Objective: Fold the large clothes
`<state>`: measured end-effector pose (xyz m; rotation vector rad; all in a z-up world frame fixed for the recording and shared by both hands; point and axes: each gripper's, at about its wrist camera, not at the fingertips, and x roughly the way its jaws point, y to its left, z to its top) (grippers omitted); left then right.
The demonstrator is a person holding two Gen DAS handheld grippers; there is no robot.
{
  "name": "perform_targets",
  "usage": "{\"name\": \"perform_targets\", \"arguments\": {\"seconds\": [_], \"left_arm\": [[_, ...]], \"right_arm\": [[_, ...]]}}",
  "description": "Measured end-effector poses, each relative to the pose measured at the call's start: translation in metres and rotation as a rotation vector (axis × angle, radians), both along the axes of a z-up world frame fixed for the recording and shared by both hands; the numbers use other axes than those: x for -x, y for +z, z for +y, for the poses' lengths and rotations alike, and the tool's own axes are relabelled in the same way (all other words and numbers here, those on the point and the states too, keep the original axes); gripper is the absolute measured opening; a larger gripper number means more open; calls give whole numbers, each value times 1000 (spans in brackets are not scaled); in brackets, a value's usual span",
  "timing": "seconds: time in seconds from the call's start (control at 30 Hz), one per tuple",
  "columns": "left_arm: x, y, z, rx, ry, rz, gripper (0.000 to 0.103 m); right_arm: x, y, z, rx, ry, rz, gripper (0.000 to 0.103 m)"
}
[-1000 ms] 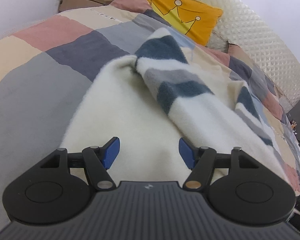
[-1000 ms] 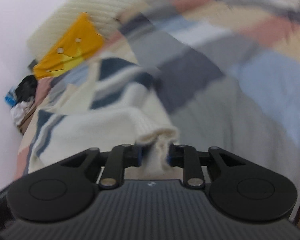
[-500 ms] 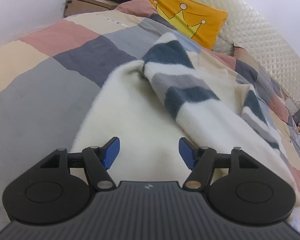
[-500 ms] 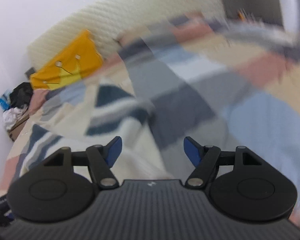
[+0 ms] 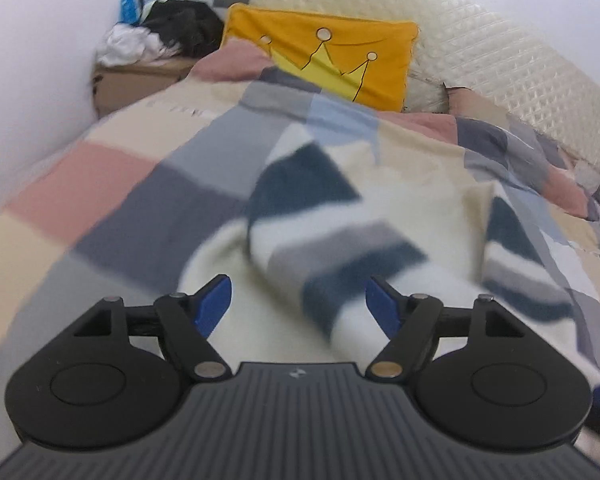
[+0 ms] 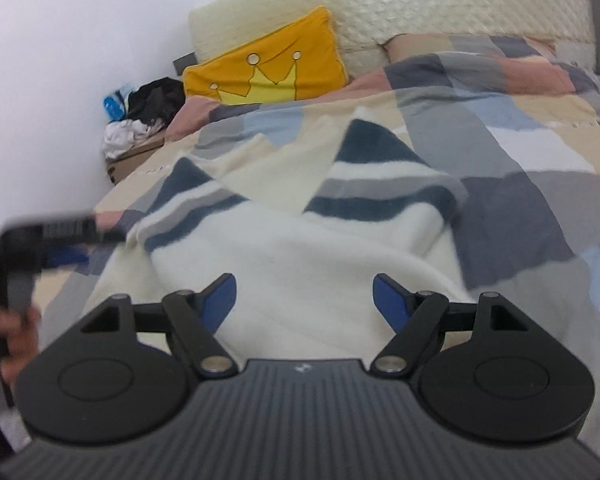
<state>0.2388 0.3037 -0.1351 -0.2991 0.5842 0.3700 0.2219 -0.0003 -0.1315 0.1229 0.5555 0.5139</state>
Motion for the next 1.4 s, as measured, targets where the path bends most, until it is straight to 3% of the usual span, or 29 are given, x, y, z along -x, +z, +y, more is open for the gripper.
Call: {"name": "perform_targets", "arguments": {"seconds": [0.13,0.27,0.37,0.5,0.6,0.7,0.9,1.03,1.17,1.3,1.4], "left_arm": [[-51,11,13,-123,-33,37,81],[-103,3,34,-132,-98,87,89],[-139,-13,53,-112,-59,155,89],[-166,-31,72,-131,-23,198,89],[-175,-36,90,-89,-6,238,90],[-179,-38,108,-120,3,283,90],[-181,-48,150,-75,88,347,91],[-184,-62,163,-47,120,353,93],[-181,-68,165,-20,144,326,94],[-171,-55,156,-31,143,303,93],[-158,-42,148,2,133,283,93]], "right_arm": [[-8,-2,6,1,15,11,75],[-13,-8,5,3,8,20,75],[-19,-13,7,-1,7,12,75],[-17,-17,23,90,16,-76,75],[-19,-16,31,107,31,-104,75],[-23,-17,38,118,40,-92,75],[-28,-16,50,138,75,-79,75],[-30,-19,53,151,81,-61,75],[-39,-31,52,148,90,21,75],[-38,-36,56,162,89,25,76],[-37,-36,54,145,86,23,77]]}}
